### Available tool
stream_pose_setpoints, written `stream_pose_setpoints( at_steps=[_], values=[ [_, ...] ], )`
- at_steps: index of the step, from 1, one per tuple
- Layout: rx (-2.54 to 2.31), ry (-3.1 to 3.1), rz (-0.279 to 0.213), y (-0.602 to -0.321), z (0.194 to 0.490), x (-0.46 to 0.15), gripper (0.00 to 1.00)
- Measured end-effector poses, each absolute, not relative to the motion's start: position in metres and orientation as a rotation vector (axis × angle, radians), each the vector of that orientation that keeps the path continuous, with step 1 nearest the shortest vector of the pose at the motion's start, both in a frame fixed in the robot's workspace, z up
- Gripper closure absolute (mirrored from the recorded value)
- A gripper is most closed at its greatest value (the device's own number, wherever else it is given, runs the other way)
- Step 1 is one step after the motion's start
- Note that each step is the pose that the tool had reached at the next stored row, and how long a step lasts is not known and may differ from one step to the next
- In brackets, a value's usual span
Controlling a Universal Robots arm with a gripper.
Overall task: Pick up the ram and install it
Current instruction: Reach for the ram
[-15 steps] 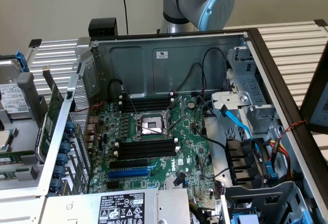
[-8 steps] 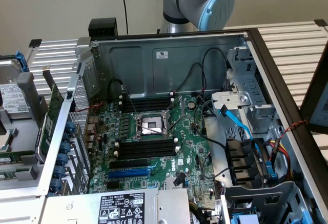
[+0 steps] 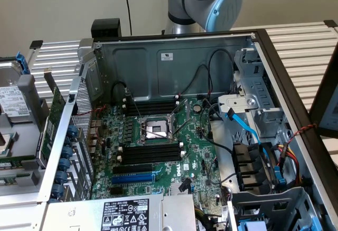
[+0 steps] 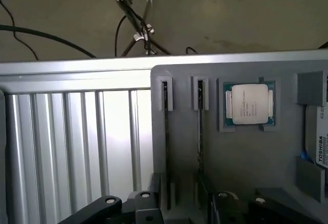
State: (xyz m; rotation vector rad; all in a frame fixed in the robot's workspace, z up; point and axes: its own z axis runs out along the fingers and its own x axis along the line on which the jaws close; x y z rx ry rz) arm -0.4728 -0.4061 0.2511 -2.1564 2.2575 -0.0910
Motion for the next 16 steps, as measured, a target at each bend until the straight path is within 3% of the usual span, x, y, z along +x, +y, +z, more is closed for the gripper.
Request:
stream_pose_setpoints(
  at_steps=[16],
  values=[
    [-2.225,2.189,-0.088,-0.417,0.223,-0.472,0.58]
  ],
)
